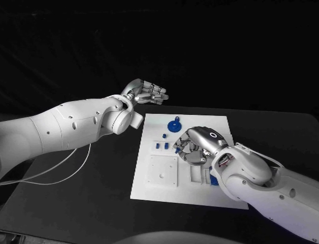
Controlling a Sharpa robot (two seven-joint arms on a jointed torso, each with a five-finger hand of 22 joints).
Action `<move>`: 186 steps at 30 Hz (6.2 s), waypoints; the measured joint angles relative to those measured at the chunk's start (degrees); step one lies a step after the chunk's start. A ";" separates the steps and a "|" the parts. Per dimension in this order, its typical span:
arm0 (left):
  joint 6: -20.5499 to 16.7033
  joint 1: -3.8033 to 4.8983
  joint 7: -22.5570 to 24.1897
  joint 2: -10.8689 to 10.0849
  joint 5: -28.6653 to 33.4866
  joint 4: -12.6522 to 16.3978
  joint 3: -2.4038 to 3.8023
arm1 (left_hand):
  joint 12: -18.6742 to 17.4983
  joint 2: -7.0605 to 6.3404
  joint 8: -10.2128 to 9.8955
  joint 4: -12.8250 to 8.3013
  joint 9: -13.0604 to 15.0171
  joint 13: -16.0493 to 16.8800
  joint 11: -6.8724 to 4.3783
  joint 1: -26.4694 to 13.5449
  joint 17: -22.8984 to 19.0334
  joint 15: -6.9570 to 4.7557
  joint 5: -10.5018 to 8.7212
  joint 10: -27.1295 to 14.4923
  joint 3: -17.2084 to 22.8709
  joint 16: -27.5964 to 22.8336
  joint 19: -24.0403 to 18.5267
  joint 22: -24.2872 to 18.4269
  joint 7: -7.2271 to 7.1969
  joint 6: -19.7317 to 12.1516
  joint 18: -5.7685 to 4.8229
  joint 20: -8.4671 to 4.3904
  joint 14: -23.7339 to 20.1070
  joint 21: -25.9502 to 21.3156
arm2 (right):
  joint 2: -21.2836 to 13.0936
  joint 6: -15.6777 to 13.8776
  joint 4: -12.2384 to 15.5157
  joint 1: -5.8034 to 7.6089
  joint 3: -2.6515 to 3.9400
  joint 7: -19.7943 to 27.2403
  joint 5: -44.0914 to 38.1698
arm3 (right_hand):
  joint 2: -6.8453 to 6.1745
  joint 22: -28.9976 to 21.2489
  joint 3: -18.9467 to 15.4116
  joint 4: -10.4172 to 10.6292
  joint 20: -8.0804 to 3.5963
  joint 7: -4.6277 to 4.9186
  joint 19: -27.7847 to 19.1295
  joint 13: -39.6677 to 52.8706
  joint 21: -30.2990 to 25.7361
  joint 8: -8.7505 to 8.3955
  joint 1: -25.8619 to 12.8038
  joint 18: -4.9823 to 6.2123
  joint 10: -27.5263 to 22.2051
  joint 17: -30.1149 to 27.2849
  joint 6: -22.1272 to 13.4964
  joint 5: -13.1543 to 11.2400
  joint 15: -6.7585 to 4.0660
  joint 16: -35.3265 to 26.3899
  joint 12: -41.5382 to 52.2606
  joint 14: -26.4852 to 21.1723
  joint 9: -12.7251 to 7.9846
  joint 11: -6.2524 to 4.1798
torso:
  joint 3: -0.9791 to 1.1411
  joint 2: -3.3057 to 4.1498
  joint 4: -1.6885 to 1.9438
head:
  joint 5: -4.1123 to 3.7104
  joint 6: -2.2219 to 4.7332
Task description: Assemble the parts on the task board
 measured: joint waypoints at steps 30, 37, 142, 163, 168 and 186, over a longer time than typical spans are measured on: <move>-0.14 0.01 0.13 0.69 0.30 0.03 -0.01 | 0.00 0.00 0.00 0.16 0.00 0.00 0.00 0.00 0.00 0.00 0.00 0.00 -0.15 0.00 0.00 -0.59 -0.16 0.16 0.00 0.00 0.00 0.00 | 4.23 -0.59 -5.19 -2.68 -2.77 0.63 -5.82 | -0.08 -0.01 -0.08 -0.07 0.02 -0.15 -0.02 0.05 -0.01 -0.06 0.07 0.04 0.00 0.06 0.07 -0.45 0.07 0.00 0.00 0.11 -0.04 0.00 | -0.04 0.01 0.00 | 2.06 -1.78; -0.11 0.01 0.11 0.79 0.31 0.10 -0.01 | 0.00 0.00 0.00 0.25 0.00 0.00 0.00 0.00 0.01 0.00 0.00 0.00 -0.25 0.00 0.00 -0.67 -0.15 0.15 0.00 0.00 0.00 0.00 | 4.40 -0.53 -5.99 -2.77 -2.83 0.63 -6.62 | -0.09 -0.01 -0.08 -0.08 0.03 -0.16 -0.02 0.04 -0.01 -0.22 0.06 0.04 0.00 0.06 0.07 -0.45 0.07 0.00 0.00 0.11 -0.04 0.00 | -0.05 0.01 -0.02 | 2.51 -2.16; 1.00 0.01 -0.54 0.76 0.38 -0.46 -0.02 | 0.00 0.00 0.00 0.79 0.00 0.00 0.00 0.00 0.01 0.00 -0.56 0.00 -0.79 0.00 0.00 -1.41 -0.11 0.11 0.00 0.00 0.00 0.00 | 0.55 -2.29 -1.81 -2.89 -0.73 -0.08 -4.88 | -2.33 -1.93 -12.39 1.86 1.96 0.81 0.09 -0.51 -1.70 0.32 -0.10 2.33 -11.32 -2.09 -9.68 -3.10 1.89 0.26 0.52 -0.52 -0.63 2.73 | 0.02 -0.10 -0.16 | 1.97 -2.38; 1.10 0.01 -0.28 0.30 0.55 -0.83 -0.02 | 0.00 0.00 0.00 1.95 0.00 0.00 0.00 0.00 0.01 0.00 -2.73 0.00 -1.95 0.00 0.00 -1.57 -0.11 0.11 0.00 0.00 0.00 0.22 | -6.06 3.76 -2.97 -0.21 6.39 -0.89 -0.21 | -2.44 -4.63 -19.62 4.02 2.37 0.07 0.09 -0.52 -0.68 0.31 1.31 3.22 -14.22 -2.64 -12.44 -3.98 2.44 1.13 0.23 -0.21 -0.68 3.73 | -0.02 -0.06 -0.05 | -0.32 -0.48; 1.15 0.01 -0.22 0.33 0.64 -0.91 -0.02 | 0.00 0.00 0.00 1.95 0.00 0.00 0.00 0.00 0.01 0.00 -2.73 0.00 -1.95 0.00 0.00 -1.57 -0.11 0.11 0.00 0.00 0.00 0.22 | -5.59 5.87 -4.32 -0.14 6.43 -1.28 -0.13 | -2.71 -5.90 -24.12 5.80 2.79 -0.55 0.09 -0.52 -2.53 0.30 3.51 3.64 -16.51 -3.08 -14.07 -5.54 2.89 1.23 0.70 -0.49 -0.68 4.43 | -0.02 -0.02 -0.04 | -0.42 -0.56; 1.41 0.01 -0.25 0.31 0.78 -1.10 -0.03 | 0.00 0.23 0.00 1.95 0.00 0.00 0.00 0.23 0.01 0.00 -2.72 0.00 -1.95 0.00 0.00 -1.56 -0.11 0.11 0.00 0.00 0.00 0.22 | -4.35 10.30 -7.03 -0.34 6.01 -2.43 -1.22 | -2.09 -6.55 -14.92 3.49 2.72 0.24 0.05 -0.52 -1.31 0.30 2.35 3.72 -12.65 -3.59 -12.75 -8.00 2.50 1.80 0.97 -0.54 -0.72 3.25 | -0.05 0.01 0.00 | -0.02 -0.92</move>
